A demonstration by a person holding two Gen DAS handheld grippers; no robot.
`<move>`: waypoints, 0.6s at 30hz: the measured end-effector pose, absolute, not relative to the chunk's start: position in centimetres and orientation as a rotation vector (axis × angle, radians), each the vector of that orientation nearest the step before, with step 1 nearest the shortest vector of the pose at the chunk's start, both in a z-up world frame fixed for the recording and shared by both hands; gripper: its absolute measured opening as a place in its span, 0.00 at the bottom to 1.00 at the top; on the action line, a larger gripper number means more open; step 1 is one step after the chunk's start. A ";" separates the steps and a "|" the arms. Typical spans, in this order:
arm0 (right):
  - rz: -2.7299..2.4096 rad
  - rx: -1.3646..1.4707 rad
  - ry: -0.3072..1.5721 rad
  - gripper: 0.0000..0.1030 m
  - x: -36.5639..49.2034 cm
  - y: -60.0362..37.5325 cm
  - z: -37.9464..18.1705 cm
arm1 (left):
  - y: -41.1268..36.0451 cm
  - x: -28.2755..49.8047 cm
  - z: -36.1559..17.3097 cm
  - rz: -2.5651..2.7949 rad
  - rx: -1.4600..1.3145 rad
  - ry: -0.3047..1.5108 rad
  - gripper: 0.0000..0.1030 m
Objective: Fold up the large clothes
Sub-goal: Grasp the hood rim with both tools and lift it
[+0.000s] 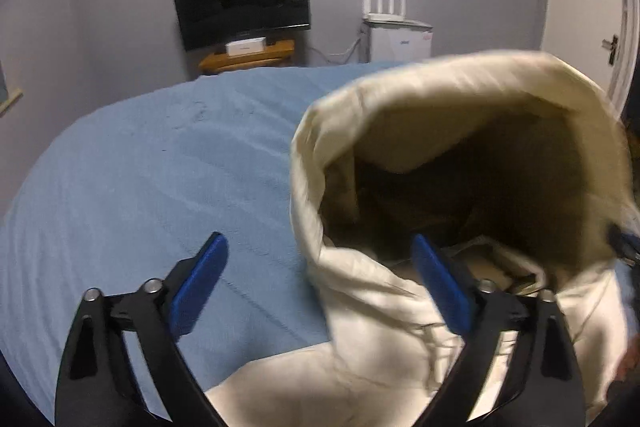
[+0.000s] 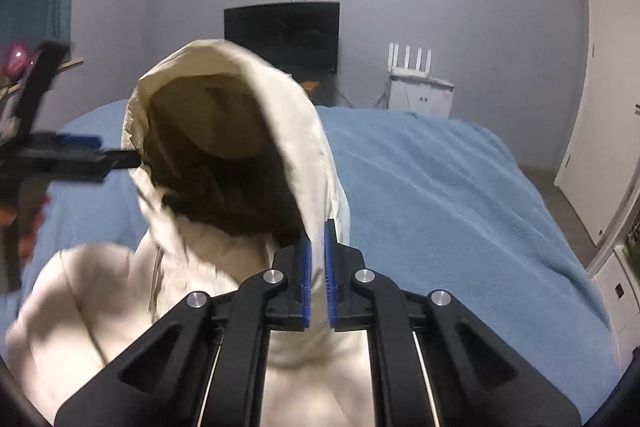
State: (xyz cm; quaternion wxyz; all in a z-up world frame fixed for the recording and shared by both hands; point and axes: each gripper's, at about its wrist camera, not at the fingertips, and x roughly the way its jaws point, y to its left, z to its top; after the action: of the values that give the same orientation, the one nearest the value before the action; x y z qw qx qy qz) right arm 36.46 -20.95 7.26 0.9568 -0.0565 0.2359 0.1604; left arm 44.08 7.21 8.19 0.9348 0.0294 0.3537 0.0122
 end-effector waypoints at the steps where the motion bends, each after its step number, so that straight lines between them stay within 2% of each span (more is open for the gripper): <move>1: 0.327 -0.122 0.473 0.03 35.7 -21.4 7.0 | 7.4 43.9 7.9 0.023 0.068 0.730 0.69; 2: 0.332 -0.122 0.470 0.03 34.7 -22.1 6.7 | 7.5 43.7 7.6 0.025 0.080 0.735 0.65; 3: 0.336 -0.122 0.469 0.03 34.1 -22.5 6.5 | 7.6 43.5 7.5 0.025 0.097 0.737 0.56; 4: 0.338 -0.127 0.466 0.03 33.3 -22.8 6.2 | 7.7 43.0 7.3 0.026 0.124 0.731 0.37; 6: 0.344 -0.144 0.472 0.03 32.2 -23.1 5.7 | 7.7 41.7 7.1 0.006 0.156 0.724 0.09; 13: 0.412 -0.174 0.450 0.03 27.0 -23.6 4.9 | 8.4 32.3 6.6 -0.056 0.246 0.658 0.05; 18: 0.480 -0.247 0.464 0.03 24.1 -23.1 3.7 | 9.5 26.2 4.6 -0.083 0.223 0.687 0.05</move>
State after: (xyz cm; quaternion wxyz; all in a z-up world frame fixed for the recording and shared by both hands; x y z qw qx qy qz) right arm 24.10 -23.08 3.66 0.9373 -0.1207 0.2271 0.2351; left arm 26.24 9.48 4.64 0.9347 0.1089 0.3358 -0.0407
